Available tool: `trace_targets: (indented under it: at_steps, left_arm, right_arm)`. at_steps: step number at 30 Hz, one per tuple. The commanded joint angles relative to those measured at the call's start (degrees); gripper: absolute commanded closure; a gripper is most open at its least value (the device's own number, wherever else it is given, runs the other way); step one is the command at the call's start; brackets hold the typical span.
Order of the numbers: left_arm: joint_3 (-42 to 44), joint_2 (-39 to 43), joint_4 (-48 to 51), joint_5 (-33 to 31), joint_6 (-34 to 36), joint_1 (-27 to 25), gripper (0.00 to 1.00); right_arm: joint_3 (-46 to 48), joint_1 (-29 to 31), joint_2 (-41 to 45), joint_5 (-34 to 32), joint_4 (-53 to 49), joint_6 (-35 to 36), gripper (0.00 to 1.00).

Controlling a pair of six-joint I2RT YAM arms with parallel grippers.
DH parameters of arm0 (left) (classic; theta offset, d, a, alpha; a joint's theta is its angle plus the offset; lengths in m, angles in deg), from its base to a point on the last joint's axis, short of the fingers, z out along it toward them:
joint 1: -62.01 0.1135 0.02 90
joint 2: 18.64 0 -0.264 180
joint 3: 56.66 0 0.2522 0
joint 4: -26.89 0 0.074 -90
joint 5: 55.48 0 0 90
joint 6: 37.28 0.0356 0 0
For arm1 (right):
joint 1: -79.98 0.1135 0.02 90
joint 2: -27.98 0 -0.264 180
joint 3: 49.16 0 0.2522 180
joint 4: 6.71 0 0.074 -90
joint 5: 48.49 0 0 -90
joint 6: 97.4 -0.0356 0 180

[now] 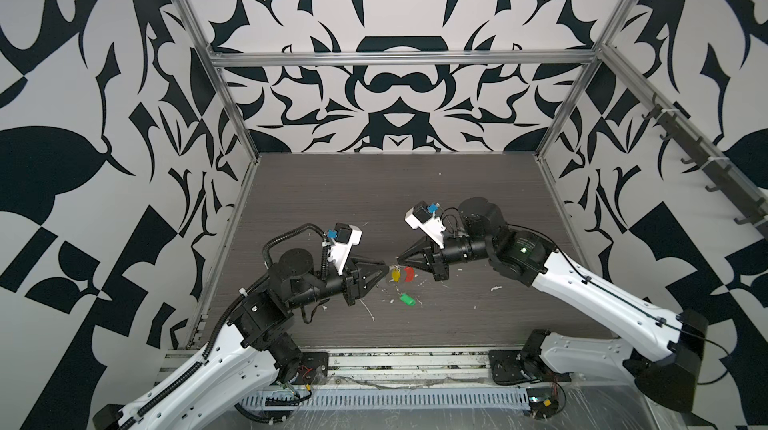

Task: Remove the keys from the keyring

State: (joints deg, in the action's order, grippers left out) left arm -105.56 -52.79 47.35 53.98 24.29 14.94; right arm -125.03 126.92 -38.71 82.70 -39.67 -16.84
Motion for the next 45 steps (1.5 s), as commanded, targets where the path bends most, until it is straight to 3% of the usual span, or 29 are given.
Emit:
trace_targets:
  at_steps: [1, 7, 12, 23, 37, 45]
  left_arm:
    - [-1.92, -1.12, -1.51, 1.52, 1.74, -0.22, 0.72]
    - [-2.55, -2.7, -1.91, 3.03, 2.36, -0.22, 0.73]
    - [-2.19, -3.42, -3.89, 6.15, 2.08, -0.22, 0.79]
    - [-1.81, -5.32, -6.64, 12.86, 0.7, -0.22, 0.82]
    - [-1.6, -6.15, -8.06, 11.83, -0.11, -0.22, 1.0]
    - [0.1, -5.32, -11.66, 8.12, -2.39, -0.3, 1.0]
  right_arm:
    - [-2.78, -0.18, 0.52, 3.35, -3.86, 2.51, 1.0]
    - [-3.04, -0.18, 0.19, 7.16, -4.94, 4.27, 1.0]
    - [-3.45, -0.19, -0.25, 8.51, -5.94, 5.12, 1.0]
    - [-3.77, -0.18, 0.07, 7.46, -6.24, 5.36, 1.0]
    - [-3.81, -0.18, -0.01, 7.1, -5.75, 4.87, 1.0]
    - [-2.13, -0.18, 1.07, 5.76, -0.09, 0.41, 0.99]
